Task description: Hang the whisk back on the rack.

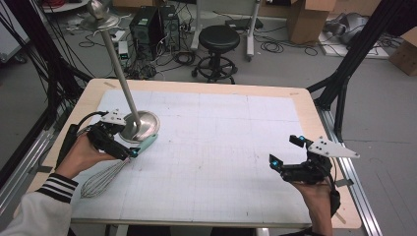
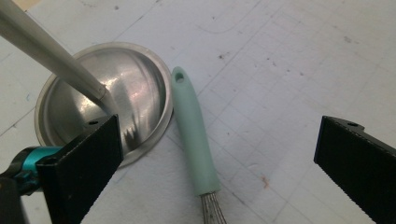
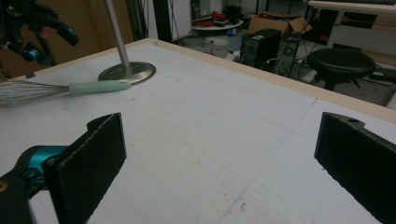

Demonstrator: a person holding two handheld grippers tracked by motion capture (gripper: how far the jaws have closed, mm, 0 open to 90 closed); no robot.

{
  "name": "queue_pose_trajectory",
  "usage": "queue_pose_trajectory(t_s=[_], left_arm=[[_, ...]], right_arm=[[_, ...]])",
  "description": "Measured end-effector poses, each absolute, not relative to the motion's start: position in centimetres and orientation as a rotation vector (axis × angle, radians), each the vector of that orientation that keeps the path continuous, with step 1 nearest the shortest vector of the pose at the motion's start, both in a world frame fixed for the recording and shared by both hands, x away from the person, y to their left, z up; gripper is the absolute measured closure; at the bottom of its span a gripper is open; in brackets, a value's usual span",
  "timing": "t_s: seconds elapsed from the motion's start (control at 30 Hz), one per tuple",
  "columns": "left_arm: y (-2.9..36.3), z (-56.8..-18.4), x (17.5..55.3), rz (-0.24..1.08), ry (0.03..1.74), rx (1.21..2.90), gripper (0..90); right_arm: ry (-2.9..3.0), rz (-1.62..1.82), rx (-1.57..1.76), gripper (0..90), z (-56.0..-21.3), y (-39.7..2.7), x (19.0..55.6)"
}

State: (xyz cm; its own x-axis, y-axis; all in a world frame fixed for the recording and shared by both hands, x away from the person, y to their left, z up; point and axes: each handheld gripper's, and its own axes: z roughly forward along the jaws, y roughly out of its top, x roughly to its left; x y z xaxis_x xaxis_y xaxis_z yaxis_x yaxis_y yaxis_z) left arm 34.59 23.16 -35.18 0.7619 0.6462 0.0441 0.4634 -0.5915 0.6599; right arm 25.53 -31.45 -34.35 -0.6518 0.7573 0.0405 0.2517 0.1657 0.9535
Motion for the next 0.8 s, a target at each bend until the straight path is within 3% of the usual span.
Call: queue_pose_trajectory(t_s=[0.8], left_arm=[[22.1,-38.8,37.1,0.321,0.949,2.434,1.7]], right_arm=[[1.992,1.5,0.959,0.8,-34.3,-31.7,25.5]])
